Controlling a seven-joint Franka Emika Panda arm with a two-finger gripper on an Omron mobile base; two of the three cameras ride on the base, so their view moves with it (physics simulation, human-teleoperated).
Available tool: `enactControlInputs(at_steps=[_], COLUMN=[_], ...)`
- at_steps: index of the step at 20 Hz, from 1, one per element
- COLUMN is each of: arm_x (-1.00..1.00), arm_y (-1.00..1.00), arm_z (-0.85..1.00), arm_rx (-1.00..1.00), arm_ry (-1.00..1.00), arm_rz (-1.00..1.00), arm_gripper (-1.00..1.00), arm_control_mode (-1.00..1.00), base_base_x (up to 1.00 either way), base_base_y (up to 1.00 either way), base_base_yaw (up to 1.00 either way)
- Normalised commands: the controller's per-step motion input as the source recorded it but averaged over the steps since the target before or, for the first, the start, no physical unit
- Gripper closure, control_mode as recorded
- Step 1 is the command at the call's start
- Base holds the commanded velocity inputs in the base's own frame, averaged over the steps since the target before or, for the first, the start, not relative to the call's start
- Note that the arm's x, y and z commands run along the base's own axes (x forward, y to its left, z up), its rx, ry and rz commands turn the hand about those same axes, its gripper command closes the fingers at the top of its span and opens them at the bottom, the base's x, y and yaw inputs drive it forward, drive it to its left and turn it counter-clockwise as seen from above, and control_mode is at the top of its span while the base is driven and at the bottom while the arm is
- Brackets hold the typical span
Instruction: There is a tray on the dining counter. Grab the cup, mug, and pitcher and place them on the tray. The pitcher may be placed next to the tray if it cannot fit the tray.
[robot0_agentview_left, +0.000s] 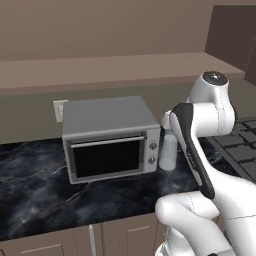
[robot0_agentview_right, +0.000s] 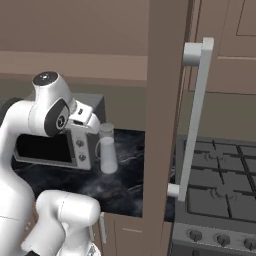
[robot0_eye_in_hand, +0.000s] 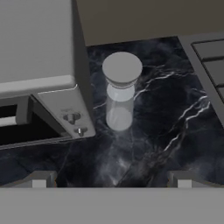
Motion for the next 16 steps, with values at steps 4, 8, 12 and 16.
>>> enactControlInputs(at_steps=[4, 8, 12, 16], arm_x=[0.0, 0.04, 0.14, 0.14], arm_y=[-0.02, 0.0, 0.0, -0.02], arm_z=[-0.44, -0.36, -0.19, -0.14], arm_rx=[0.03, 0.01, 0.0, 0.0], arm_ry=[0.0, 0.0, 0.0, 0.0], arm_rz=[0.0, 0.0, -0.04, -0.02], arm_gripper=[-1.0, -1.0, -1.0, -1.0], arm_control_mode=[-1.0, -1.0, -1.0, -1.0], base_base_x=[0.0, 0.0, 0.0, 0.0], base_base_y=[0.0, 0.0, 0.0, 0.0], base_base_yaw=[0.0, 0.0, 0.0, 0.0])
